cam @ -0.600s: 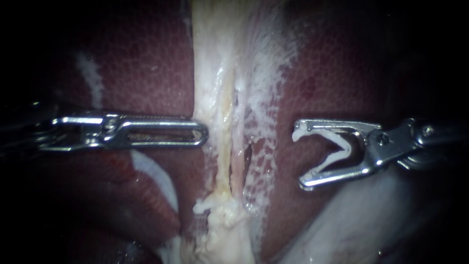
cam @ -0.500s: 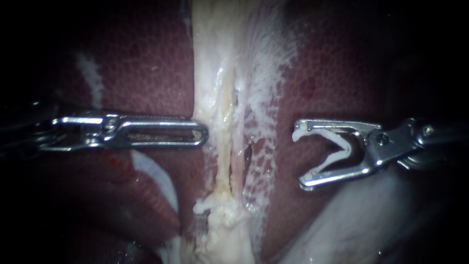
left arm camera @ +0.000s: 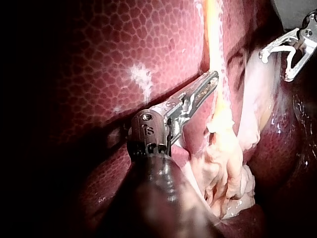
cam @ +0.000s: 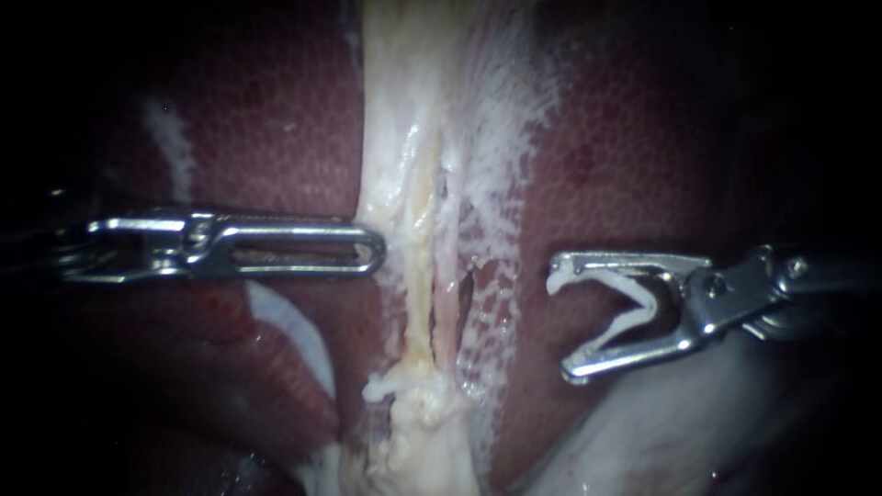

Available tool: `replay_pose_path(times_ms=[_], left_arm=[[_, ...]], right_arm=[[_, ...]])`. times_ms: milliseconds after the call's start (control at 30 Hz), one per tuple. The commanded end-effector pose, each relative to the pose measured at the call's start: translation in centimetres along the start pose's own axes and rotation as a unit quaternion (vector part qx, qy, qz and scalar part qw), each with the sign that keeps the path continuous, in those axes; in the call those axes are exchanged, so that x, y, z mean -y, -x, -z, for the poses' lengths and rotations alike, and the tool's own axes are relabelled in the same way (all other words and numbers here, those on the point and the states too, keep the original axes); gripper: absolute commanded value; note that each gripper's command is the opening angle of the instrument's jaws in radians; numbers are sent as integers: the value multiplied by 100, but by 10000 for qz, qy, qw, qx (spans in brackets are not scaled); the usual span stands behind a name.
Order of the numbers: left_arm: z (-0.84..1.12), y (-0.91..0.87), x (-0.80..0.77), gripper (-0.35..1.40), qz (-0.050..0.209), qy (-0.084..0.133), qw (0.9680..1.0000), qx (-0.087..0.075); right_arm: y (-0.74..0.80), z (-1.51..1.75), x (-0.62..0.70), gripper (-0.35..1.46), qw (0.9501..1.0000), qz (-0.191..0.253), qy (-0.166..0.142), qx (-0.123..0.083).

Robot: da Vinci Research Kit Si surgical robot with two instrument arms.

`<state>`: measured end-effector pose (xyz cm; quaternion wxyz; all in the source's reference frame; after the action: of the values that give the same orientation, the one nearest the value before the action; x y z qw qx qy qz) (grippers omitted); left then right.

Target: Clipping second clip left tube

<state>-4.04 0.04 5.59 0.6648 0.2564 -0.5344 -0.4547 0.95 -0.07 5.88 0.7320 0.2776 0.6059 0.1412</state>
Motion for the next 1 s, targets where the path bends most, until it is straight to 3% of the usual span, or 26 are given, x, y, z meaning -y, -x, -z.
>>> replay_pose_path(times_ms=[33, 300, 533, 1000], left_arm=[[3, 4, 1, -35, 19, -16, 10000, -1], [30, 33, 23, -35, 112, -57, 9998, 167], [32, 33, 35, -35, 140, -52, 9997, 185], [32, 30, 39, -35, 134, -45, 9997, 189]], right_arm=[[4, -4, 1, 59, 10000, -67, -25, 9], [35, -52, -3, 59, 9991, -346, -174, 145], [50, -86, -10, 58, 9981, -507, -283, 208], [73, -136, -28, 58, 9974, -502, -378, 344]])
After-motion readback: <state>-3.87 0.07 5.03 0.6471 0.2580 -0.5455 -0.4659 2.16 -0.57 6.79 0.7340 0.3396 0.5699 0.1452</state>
